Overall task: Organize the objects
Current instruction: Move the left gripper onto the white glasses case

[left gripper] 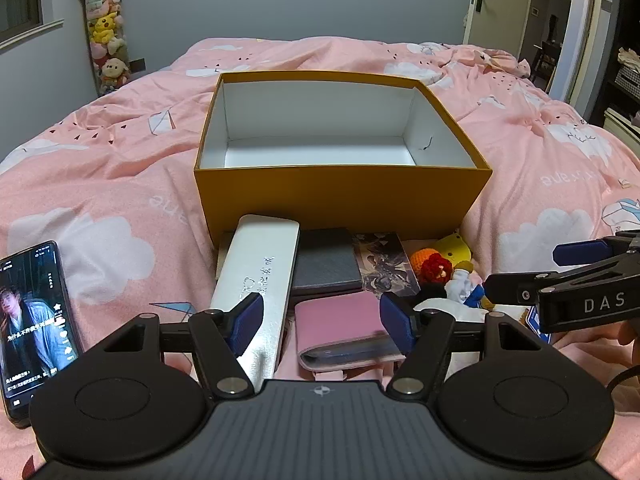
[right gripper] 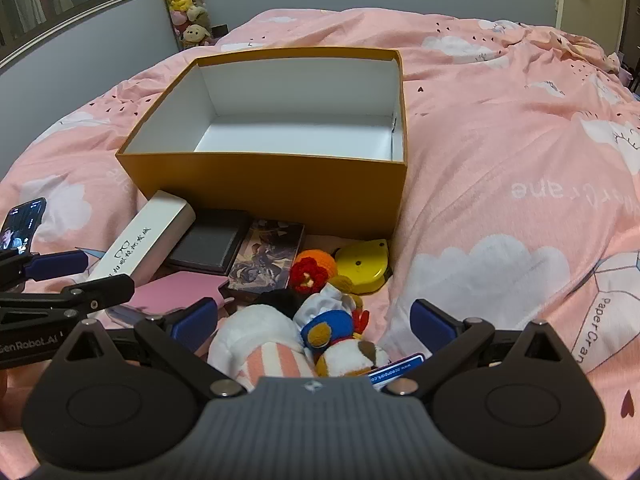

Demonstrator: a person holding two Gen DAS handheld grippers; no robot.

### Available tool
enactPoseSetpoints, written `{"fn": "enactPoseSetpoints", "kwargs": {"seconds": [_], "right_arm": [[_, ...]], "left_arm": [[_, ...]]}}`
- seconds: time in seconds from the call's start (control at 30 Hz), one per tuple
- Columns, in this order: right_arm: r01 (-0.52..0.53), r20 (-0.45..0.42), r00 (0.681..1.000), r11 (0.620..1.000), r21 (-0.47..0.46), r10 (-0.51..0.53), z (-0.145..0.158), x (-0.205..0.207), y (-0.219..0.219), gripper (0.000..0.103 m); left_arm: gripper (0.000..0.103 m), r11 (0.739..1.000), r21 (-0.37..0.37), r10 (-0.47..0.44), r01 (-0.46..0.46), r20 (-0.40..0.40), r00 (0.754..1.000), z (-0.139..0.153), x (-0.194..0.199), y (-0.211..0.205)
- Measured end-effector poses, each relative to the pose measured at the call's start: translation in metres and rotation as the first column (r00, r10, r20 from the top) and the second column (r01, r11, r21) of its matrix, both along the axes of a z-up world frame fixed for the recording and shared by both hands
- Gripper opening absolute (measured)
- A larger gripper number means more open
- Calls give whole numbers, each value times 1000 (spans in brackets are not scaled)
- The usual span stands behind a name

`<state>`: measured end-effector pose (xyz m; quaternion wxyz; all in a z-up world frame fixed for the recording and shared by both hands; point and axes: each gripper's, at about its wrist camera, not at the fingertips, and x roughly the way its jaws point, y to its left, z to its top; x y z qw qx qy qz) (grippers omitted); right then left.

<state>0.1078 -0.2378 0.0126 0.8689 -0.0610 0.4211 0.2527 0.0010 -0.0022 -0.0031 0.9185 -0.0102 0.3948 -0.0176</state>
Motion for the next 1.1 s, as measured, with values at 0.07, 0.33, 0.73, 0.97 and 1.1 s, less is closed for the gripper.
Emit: {"fn": "enactPoseSetpoints", "kwargs": {"seconds": [0.07, 0.33, 0.73, 0.97, 1.1], "right_arm": [[1, -2, 1000, 1000, -1, -1, 0, 0, 0, 102], [-3, -4, 1000, 1000, -1, 3, 0, 0, 0, 102], [-114, -38, 993, 993, -6, 114, 0, 10, 18, 81], [-235, -75, 970, 971, -31, 233, -1, 32, 49, 66], [-265, -100, 960, 964, -20, 262, -5, 46, 67, 64]], "left_arm": [[79, 1000, -1, -2, 2, 1, 1000, 0, 0, 0], [78, 1000, -12, 2, -2, 3, 1000, 1, -1, 1], [78, 998, -65, 16, -21, -80, 997, 2, 12, 30], [82, 1000, -20, -10, 7, -174, 985, -13, 49, 45], [82, 1000, 2, -4, 5, -211, 977, -27, 68, 43]]}}
